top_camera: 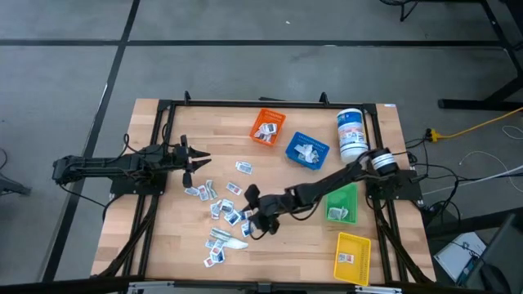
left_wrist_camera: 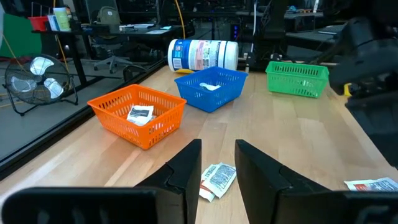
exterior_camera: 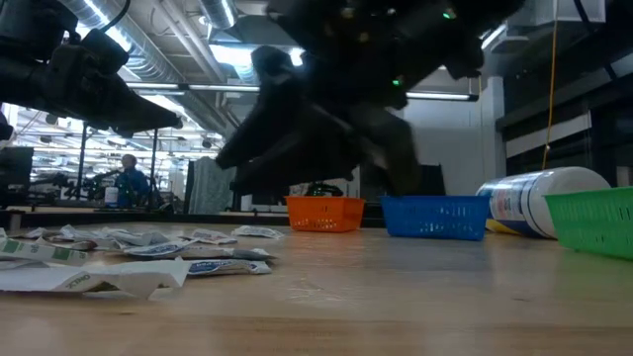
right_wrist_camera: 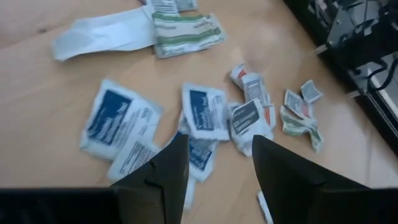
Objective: Pick & Place First Aid Supplies
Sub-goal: Put the blue alcohol pad into the green basket
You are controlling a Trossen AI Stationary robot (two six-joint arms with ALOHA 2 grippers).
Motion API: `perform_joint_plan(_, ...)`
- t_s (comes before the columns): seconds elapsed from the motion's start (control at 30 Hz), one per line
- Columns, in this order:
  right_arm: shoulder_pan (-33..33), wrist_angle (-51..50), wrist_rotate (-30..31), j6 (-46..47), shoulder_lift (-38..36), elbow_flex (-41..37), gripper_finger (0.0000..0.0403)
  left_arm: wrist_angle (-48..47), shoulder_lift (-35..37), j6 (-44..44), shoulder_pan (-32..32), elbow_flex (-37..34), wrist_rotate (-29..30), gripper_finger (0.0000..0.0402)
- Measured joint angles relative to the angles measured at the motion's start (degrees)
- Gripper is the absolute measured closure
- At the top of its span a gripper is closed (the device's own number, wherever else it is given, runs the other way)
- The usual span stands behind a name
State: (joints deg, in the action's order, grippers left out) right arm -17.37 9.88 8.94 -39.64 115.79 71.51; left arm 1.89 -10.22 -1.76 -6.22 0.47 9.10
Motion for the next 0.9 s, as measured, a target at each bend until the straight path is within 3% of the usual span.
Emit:
perform_joint_plan(0.33,1.53,-2.53,-3.84,-0.09,6.06,6.99,0.0228,0.02,-0.02,0.00,0.00,0.00,0.00,0.0310)
perform_joint_plan(0.9,3.34,-2.09,-6.45,-6.11,9.31,7.67,0.0230,0.00,-0.02,-0.01,0.00,0.02,0.00,0.0311)
